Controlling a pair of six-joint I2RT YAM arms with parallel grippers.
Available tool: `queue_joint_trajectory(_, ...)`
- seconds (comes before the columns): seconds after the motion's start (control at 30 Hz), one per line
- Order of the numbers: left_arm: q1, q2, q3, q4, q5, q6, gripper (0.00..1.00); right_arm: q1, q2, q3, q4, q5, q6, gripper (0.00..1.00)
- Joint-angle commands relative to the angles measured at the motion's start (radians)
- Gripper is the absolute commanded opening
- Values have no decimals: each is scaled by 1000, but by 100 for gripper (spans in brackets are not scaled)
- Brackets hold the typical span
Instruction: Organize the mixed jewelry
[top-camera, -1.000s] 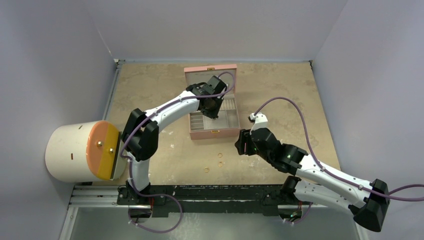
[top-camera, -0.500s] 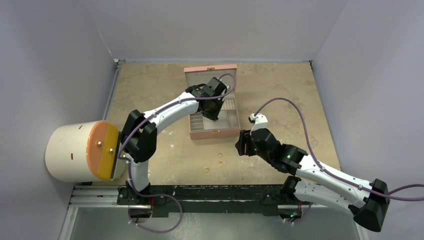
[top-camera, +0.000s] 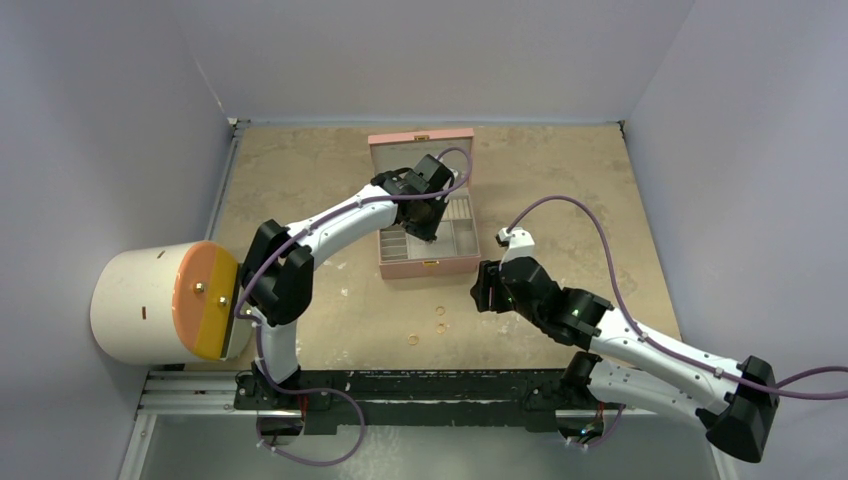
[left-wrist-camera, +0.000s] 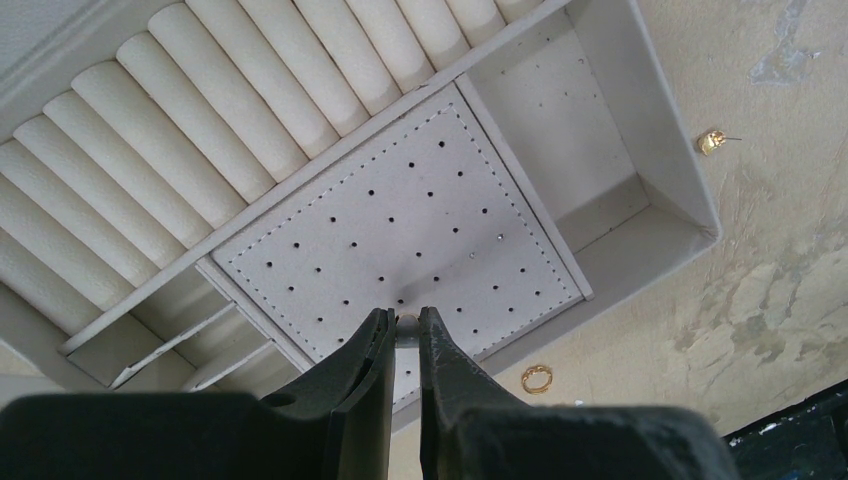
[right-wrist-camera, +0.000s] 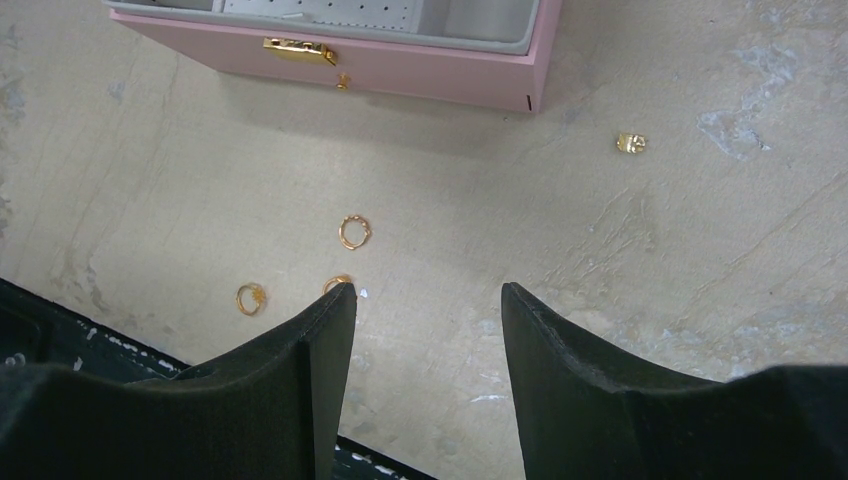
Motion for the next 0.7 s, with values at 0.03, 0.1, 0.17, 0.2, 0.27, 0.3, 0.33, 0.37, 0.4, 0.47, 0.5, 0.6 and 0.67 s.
queue_joint_trajectory(0.03,-1,-27,26,25,-8,14,0,-3,4,-3,19,-8,14,58)
queue_joint_trajectory(0.1,-3,-23,29,26,-9,14,0,-4,4,-3,20,-8,13,58)
queue_joint_trajectory(0.17,0,-20,32,27,-13,12,0,-3,3,-4,21,-9,12,58)
queue_joint_trajectory(0.2,0,-19,32,29,-14,13,0,-3,4,-5,23,-9,14,58)
queue_joint_trajectory(0.27,2,-15,36,30,-15,12,0,-3,5,-7,25,-11,15,58)
queue_joint_trajectory(0.3,3,-14,36,31,-13,11,0,-3,6,-9,26,-12,15,58)
queue_joint_trajectory(0.33,4,-13,37,32,-12,11,0,-4,7,-9,28,-13,14,58)
queue_joint_trajectory(0.37,4,-10,37,34,-10,11,0,-3,7,-10,28,-13,14,58)
queue_joint_trajectory(0.4,4,-9,37,35,-8,11,0,-4,8,-11,29,-14,16,58)
queue_joint_trajectory(0.47,4,-7,37,36,-6,11,0,-3,8,-13,31,-14,18,58)
queue_joint_trajectory(0.5,2,-6,38,35,-6,11,0,-3,9,-13,31,-16,18,58)
queue_joint_trajectory(0.6,4,-1,40,37,-10,11,0,-4,7,-15,31,-16,18,58)
queue_joint_trajectory(0.67,5,0,41,40,-11,10,0,-4,7,-16,30,-16,18,58)
